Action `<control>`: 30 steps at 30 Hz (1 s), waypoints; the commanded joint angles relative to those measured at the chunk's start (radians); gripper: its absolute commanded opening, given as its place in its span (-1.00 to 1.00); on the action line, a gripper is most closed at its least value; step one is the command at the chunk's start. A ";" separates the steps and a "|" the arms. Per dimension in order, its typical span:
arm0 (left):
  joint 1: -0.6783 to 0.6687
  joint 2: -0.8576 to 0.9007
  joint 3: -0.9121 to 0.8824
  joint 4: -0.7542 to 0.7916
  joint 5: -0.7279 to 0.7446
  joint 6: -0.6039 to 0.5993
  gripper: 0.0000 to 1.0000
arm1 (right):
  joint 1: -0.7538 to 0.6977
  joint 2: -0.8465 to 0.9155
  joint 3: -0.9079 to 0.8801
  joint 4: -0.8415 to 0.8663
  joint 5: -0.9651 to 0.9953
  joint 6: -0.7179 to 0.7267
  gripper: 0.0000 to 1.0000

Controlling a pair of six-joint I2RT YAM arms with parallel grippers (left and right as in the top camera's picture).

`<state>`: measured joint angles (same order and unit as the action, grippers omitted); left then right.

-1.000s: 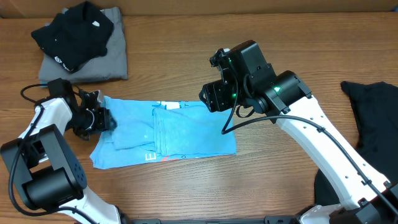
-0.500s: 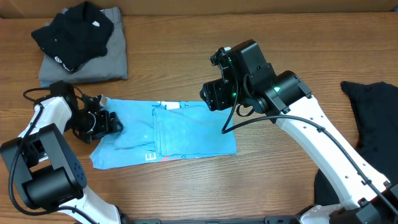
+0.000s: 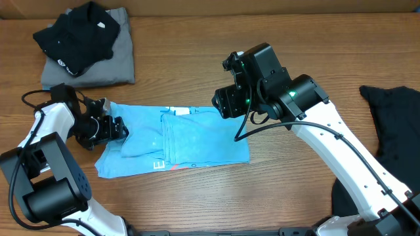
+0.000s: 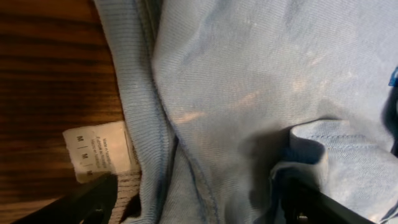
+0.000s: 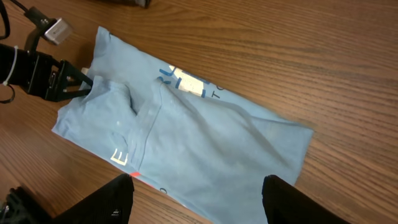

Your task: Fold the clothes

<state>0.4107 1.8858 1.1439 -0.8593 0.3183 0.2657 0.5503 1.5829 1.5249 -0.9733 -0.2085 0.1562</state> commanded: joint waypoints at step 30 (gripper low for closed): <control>0.044 0.097 -0.073 0.000 -0.001 0.121 0.28 | -0.002 -0.013 0.018 0.001 0.006 -0.004 0.50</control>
<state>0.4816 1.9144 1.1202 -0.8631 0.5426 0.4595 0.5503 1.5829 1.5249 -0.9791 -0.2085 0.1566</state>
